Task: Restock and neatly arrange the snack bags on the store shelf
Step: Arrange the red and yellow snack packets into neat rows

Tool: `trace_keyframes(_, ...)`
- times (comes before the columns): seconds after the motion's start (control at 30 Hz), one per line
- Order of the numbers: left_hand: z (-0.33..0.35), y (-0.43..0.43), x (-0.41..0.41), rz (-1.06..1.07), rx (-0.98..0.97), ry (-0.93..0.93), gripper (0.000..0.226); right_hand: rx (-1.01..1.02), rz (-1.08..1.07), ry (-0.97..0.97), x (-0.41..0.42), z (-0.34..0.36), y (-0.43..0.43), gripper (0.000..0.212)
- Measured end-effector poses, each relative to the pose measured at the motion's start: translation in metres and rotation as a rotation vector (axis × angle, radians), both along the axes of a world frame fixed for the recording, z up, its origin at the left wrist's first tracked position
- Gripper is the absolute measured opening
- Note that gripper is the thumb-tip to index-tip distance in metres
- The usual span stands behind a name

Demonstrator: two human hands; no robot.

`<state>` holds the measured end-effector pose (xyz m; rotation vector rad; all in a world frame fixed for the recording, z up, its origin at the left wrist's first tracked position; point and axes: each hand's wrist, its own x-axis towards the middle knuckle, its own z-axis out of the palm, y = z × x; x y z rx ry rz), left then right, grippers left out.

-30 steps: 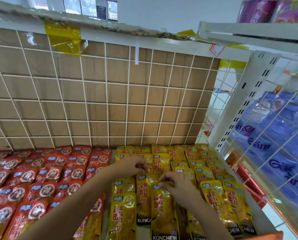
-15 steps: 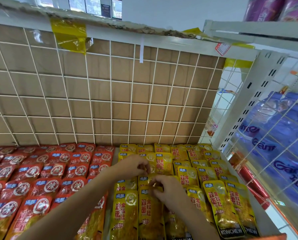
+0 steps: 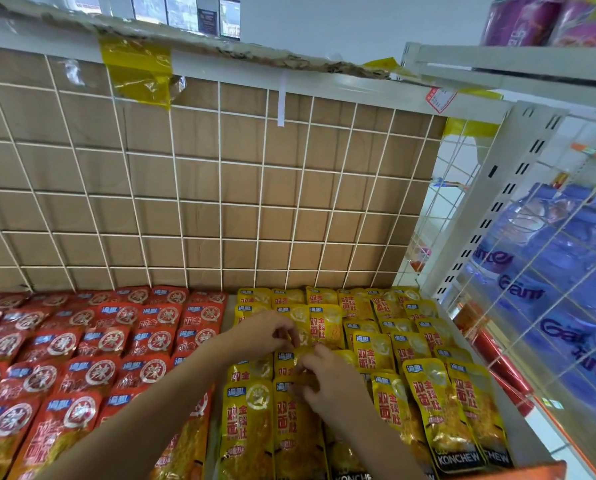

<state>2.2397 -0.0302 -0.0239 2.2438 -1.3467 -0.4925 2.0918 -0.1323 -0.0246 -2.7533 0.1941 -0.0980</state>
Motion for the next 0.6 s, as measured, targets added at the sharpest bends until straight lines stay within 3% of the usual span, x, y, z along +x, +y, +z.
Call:
trace_keyframes(0.47, 0.003, 0.004, -0.004, 0.029, -0.033, -0.032, 0.015, 0.047, 0.017, -0.033, -0.004, 0.002, -0.004, 0.024)
trace_keyframes(0.6, 0.014, 0.018, -0.015, 0.191, -0.13, -0.081, 0.019, 0.042, 0.0, -0.044, -0.006, -0.001, -0.004, 0.031)
